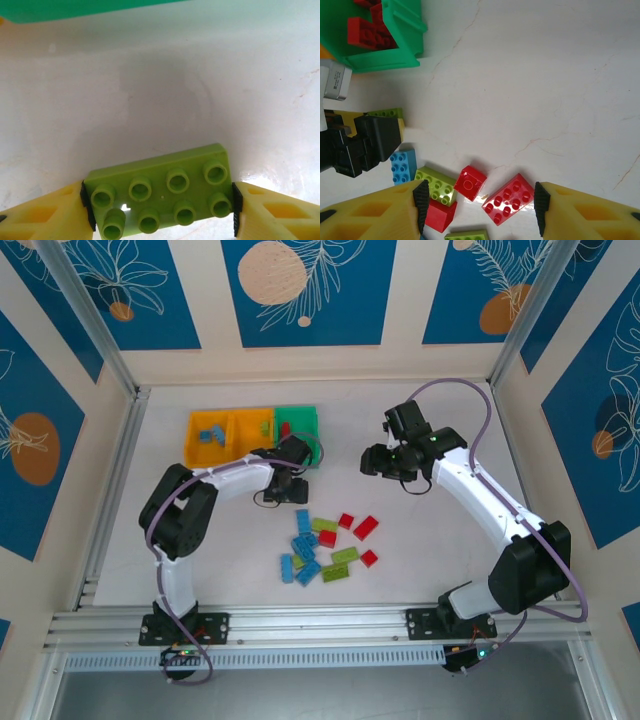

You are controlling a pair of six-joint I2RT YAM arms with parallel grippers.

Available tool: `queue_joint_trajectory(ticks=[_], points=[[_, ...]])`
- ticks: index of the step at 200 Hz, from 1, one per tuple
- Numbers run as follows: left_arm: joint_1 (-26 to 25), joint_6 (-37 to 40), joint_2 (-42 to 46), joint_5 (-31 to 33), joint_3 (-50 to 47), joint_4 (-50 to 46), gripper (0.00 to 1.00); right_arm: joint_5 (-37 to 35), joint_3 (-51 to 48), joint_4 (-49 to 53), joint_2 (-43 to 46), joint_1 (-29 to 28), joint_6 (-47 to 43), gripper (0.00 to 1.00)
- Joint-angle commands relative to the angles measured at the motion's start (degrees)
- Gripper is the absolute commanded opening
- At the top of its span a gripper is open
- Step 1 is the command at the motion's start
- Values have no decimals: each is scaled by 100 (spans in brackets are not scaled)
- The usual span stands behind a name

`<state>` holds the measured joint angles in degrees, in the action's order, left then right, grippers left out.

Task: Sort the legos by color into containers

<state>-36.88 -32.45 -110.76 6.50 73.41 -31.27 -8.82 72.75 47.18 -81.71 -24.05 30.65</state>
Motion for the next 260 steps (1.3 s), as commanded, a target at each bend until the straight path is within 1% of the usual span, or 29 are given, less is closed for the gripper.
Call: queue_joint_trajectory(ticks=[1,34,53,70,84,103,118,140,148,161,180,205,225,243,260], points=[[-7,129,158,-237,-164,-28,62,95,112,73,34,-56,37,60],[-5,328,1035,-149,-275,-124,62,73,171,84,49,-56,12,60],[28,434,1449,202,-155,-202,62,82,196,40,47,-56,11,60],[223,519,1512,528,168,-323,62,108,233,18,26,-56,27,61],[482,532,1365,737,480,-327,62,122,245,13,40,-61,37,60],[909,382,921,749,904,-246,62,122,262,17,44,-64,34,61],[1221,266,509,604,1348,-228,62,111,314,85,56,-64,4,60],[1537,63,-25,347,1946,-282,63,57,302,147,128,-58,-35,61],[1621,17,-158,235,2095,-271,65,39,288,152,166,-58,-50,61],[1714,2,-344,44,2356,-295,73,38,251,151,210,-56,-42,61],[1740,67,-406,55,2661,-456,83,63,222,157,208,-47,-35,61],[1743,63,-11,24,2578,-415,87,122,156,161,177,-51,2,64],[1742,-18,538,-242,2301,-319,87,148,17,170,183,-40,143,64],[1687,69,1254,-568,1818,-23,87,205,-227,213,196,-47,695,64],[1576,452,2012,-936,1206,475,86,421,-586,192,159,-108,1330,64]])
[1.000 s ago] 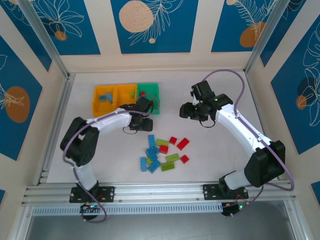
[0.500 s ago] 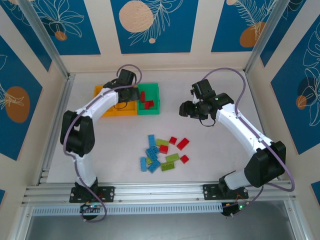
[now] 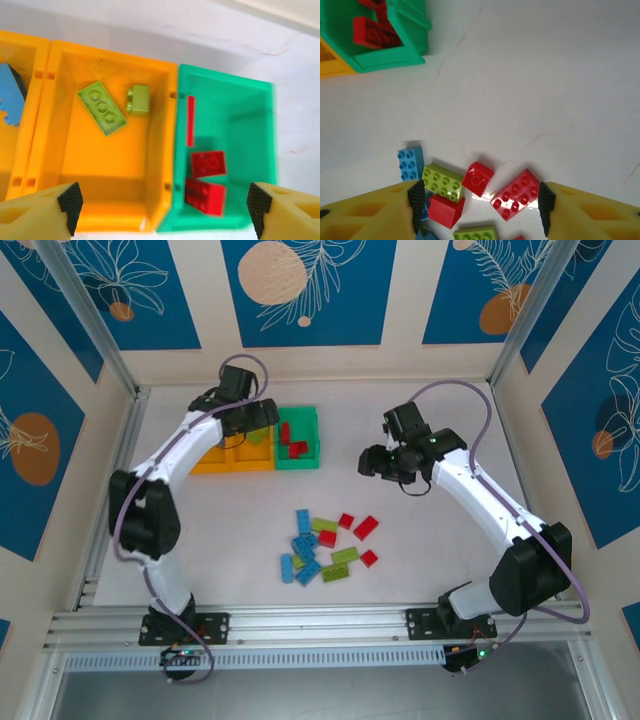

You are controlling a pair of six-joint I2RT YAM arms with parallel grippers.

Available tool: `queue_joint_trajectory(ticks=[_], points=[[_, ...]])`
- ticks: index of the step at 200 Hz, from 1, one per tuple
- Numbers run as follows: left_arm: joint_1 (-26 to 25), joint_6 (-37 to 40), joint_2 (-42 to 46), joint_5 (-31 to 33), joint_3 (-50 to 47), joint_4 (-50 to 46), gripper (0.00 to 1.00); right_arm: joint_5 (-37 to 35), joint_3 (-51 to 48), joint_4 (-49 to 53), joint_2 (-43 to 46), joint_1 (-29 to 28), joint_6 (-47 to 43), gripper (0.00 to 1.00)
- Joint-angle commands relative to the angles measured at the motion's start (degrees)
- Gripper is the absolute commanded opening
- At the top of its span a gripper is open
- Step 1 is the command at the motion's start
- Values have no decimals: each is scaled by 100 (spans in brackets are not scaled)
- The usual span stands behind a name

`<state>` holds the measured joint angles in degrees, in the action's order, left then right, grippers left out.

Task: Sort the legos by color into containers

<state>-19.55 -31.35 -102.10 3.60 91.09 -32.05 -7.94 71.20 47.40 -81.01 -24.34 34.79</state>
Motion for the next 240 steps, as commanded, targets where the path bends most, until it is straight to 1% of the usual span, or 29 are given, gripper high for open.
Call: queue_joint_trajectory(ticks=[1,15,29,49,65,78,90,110,132,144,185,199,214,229,240], points=[[-169,377,1196,-656,-604,579,86,340,-449,167,87,-84,956,64],[-310,754,1733,-656,-1022,694,86,495,-734,183,-26,-164,1446,65],[-426,1264,2193,-818,-1427,770,87,839,-979,150,-238,-207,1815,65],[-642,2242,2876,-1014,-2106,987,92,1217,-1070,92,-650,-327,1845,65],[-759,3105,3335,-1501,-2754,1295,100,1302,-1038,27,-962,-427,1841,65],[-849,3730,3642,-1870,-3271,1520,100,1374,-1008,-7,-1220,-445,1856,65],[-954,4013,3827,-1932,-3655,1678,100,1276,-994,45,-1420,-451,1868,64],[-1101,4262,3909,-2021,-3948,1699,100,1035,-1038,75,-1619,-449,1822,62],[-1217,4486,3892,-2375,-4076,1709,100,797,-1143,138,-1732,-442,1813,56],[-1257,4540,3866,-2522,-4107,1772,100,687,-1241,130,-1752,-434,1845,54],[-1309,4653,3777,-2627,-4082,1869,100,608,-1387,77,-1744,-285,1760,48],[-1323,4654,3773,-2615,-4073,1840,100,632,-1323,115,-1601,-210,1723,41],[-1322,4594,3811,-2550,-4073,1815,100,545,-1118,118,-1179,-226,1686,33],[-1320,4431,3887,-2470,-4100,1933,100,326,-777,-60,-731,-348,1464,31],[-1317,4244,3934,-2348,-4128,2100,100,302,-481,-332,-533,-456,1111,31]])
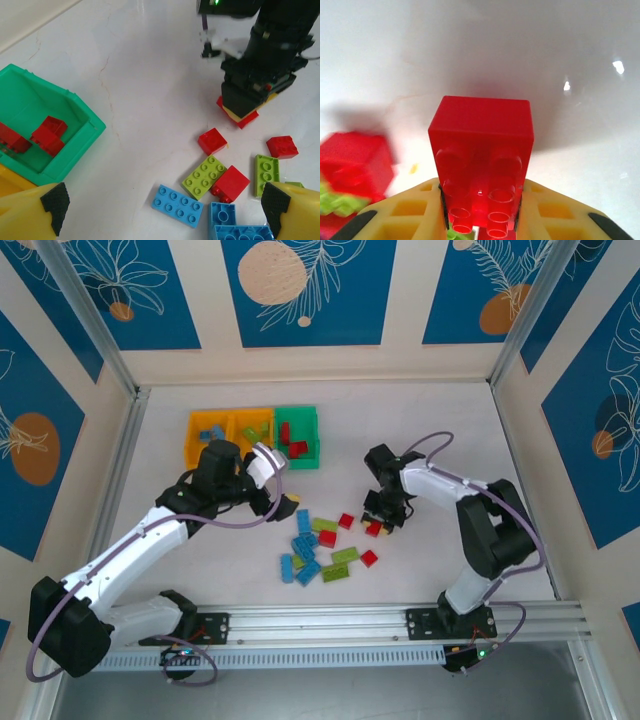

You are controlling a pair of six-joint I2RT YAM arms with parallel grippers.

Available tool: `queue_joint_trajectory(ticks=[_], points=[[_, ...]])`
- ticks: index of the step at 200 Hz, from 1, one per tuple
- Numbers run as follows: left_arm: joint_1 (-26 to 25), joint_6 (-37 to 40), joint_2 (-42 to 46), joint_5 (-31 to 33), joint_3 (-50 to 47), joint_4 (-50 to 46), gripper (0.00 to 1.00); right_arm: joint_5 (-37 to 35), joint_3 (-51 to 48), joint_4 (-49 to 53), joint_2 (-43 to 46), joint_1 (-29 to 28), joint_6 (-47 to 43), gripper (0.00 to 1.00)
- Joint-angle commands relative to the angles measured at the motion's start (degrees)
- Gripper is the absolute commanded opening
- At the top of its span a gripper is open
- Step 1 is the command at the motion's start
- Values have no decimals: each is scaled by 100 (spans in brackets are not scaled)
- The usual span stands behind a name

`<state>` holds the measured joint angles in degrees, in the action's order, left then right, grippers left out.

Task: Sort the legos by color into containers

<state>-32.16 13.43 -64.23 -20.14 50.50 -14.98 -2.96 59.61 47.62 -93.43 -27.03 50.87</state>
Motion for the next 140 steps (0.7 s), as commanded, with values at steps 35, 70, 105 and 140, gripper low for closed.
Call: queue_joint_trajectory(ticks=[35,70,105,140], points=[[-57,-1298,27,1198,72,621,100,-130,1744,-1185,302,-470,-1550,31],[-59,-2050,51,1532,99,500,100,-191,3312,-970,-1193,-505,-2082,30],[-59,-2873,33,1757,274,-191,98,-371,5222,-335,-2765,-594,-2516,33],[-61,-3714,-37,1641,408,-1121,90,-398,7064,790,-3749,-576,-2434,51]])
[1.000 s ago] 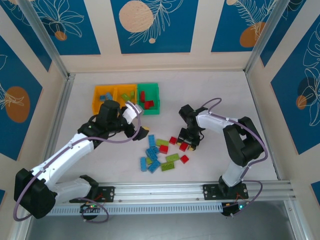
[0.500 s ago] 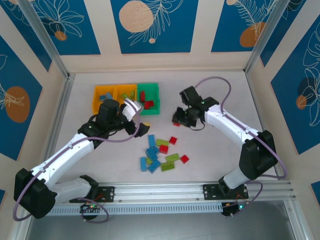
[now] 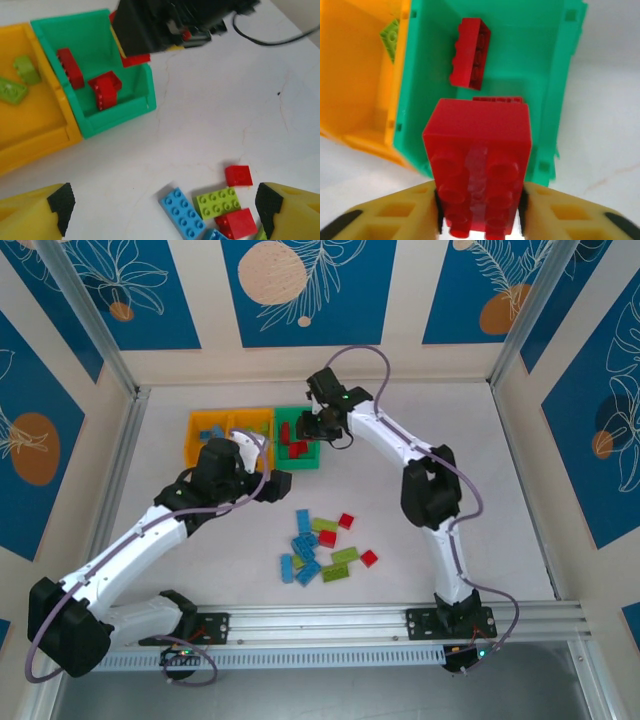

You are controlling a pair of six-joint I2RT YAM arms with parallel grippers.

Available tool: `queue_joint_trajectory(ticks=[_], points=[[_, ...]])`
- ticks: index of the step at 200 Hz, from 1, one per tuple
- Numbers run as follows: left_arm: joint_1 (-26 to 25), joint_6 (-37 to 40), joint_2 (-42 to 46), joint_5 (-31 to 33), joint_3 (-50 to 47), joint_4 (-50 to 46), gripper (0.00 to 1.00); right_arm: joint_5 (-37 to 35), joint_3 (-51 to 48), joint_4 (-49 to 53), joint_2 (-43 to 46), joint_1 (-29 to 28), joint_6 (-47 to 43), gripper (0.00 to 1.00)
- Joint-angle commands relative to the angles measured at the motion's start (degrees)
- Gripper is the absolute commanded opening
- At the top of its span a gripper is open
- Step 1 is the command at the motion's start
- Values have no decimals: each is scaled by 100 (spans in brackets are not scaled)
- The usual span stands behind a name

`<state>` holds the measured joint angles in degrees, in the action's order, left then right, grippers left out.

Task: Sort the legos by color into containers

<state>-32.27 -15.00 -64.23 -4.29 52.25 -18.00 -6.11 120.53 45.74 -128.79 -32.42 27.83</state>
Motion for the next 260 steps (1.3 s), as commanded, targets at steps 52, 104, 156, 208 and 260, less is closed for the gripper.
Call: queue_joint_trajectory(ticks=[52,104,156,208,260], points=[[-333,-2127,-194,-726,149,-1485,71,134,151,785,1089,152,104,56],[-1408,-2326,-721,-707,260,-2861,67,114,-1999,252,3013,528,269,61],[-1950,-2534,-1612,-1058,-13,-2795,67,32,-3558,-41,4150,769,519,65],[-1957,-2428,-2254,-474,52,-2943,53,91,-3504,54,4171,896,508,65],[-1950,-2532,-2485,-288,-234,-2609,43,91,-3372,98,4143,948,459,65]])
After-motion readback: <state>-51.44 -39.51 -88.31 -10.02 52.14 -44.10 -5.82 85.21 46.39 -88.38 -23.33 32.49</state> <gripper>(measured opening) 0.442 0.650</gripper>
